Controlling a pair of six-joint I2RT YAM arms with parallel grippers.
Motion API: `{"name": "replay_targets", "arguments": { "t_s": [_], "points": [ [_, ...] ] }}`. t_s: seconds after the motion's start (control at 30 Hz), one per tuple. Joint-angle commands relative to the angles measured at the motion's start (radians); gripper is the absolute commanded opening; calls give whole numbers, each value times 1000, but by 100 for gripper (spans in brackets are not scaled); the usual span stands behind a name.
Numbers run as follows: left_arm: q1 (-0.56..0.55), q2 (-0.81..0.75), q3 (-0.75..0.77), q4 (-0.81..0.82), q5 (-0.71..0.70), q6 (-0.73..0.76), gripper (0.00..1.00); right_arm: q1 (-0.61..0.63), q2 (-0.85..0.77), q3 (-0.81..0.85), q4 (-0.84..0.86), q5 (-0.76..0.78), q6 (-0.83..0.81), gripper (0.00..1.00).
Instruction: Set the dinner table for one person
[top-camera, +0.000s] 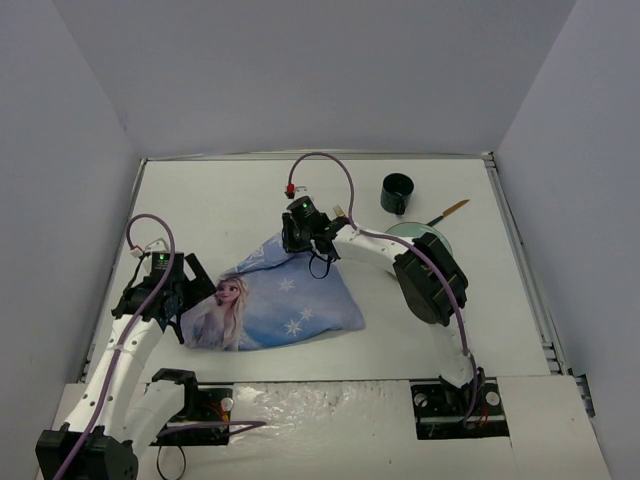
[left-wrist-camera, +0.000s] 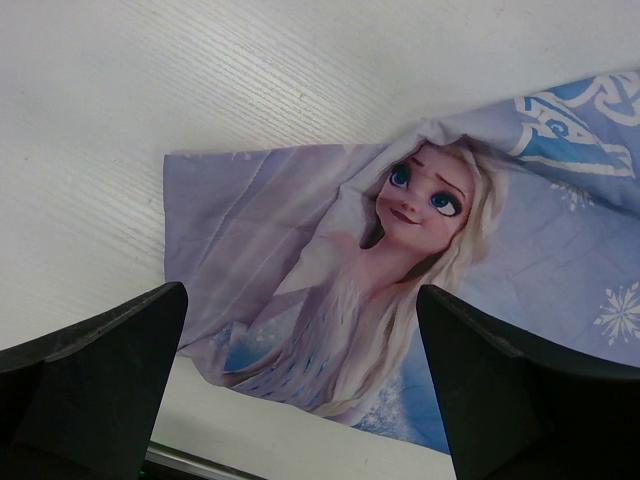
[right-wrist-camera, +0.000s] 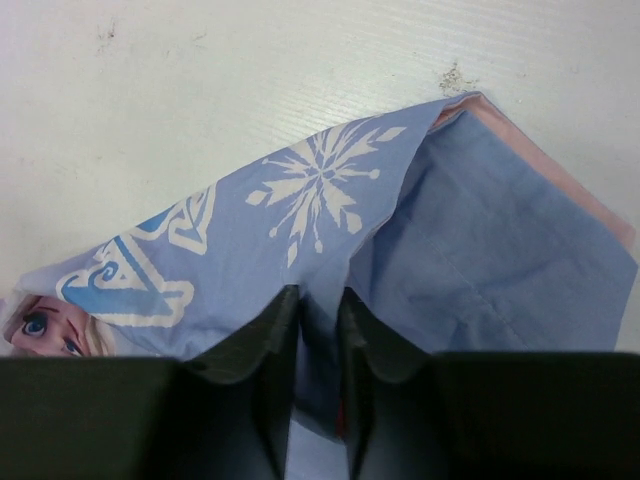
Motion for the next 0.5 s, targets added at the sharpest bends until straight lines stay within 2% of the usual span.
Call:
{"name": "replay_targets", "arguments": {
  "t_s": [0.0,0.03,0.1,0.2,0.47],
  "points": [
    [6,-10,8,22,-1,4,97,5,-44,48,40,14,-18,6],
    [6,-10,4,23,-2,2,97,5,-50,43,40,21,-19,2],
    [6,-7,0,24,-7,-5,97,2,-79,33,37,32,-25,0],
    [6,2,-6,21,-20,-14,97,-19,-135,-17,33,75,-35,0],
    [23,73,-28,63,-64,-55,97,-74,-289,-160,32,70,-99,0]
  ]
}}
